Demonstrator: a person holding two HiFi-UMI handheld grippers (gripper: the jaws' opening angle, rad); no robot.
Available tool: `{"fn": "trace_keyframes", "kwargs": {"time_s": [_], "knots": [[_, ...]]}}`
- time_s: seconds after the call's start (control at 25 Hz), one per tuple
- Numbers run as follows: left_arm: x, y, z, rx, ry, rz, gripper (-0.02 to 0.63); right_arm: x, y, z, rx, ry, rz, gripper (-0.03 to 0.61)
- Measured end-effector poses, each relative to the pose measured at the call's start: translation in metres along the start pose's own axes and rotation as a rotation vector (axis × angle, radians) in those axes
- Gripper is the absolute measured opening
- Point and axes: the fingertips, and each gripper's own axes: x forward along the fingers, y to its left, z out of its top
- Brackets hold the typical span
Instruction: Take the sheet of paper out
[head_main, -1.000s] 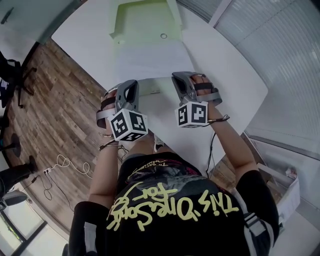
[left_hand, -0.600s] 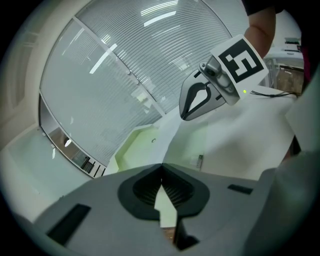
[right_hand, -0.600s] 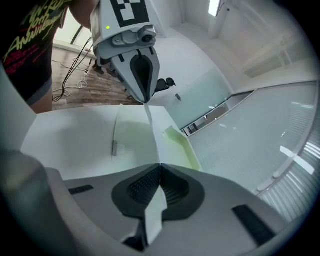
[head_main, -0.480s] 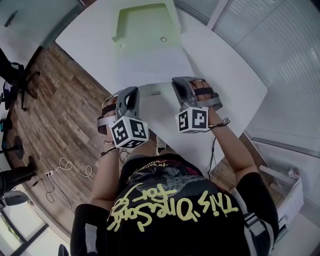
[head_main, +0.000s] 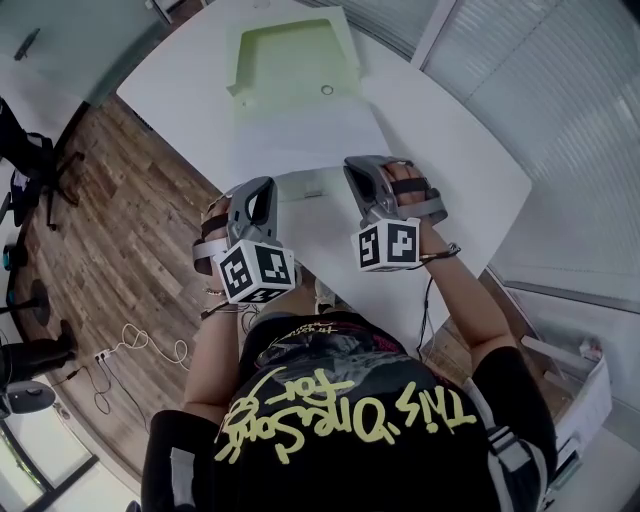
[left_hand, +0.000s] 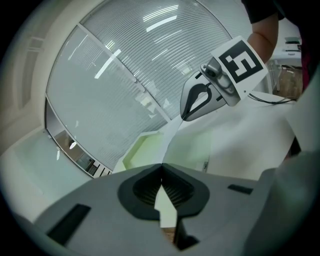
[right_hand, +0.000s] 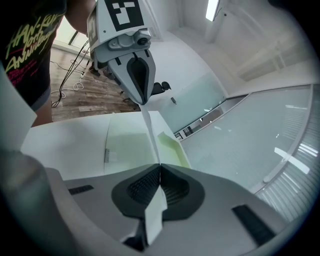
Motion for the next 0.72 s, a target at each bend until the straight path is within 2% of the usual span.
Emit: {"fn": "trace_keyframes", "kwargs": {"time_s": [0.72], "knots": [[-0.016, 0.030, 0.025, 0.004, -0.051, 0.068, 0.008, -0.012, -0.040, 0.016, 0.011, -0.044, -0.074, 0.009]]}}
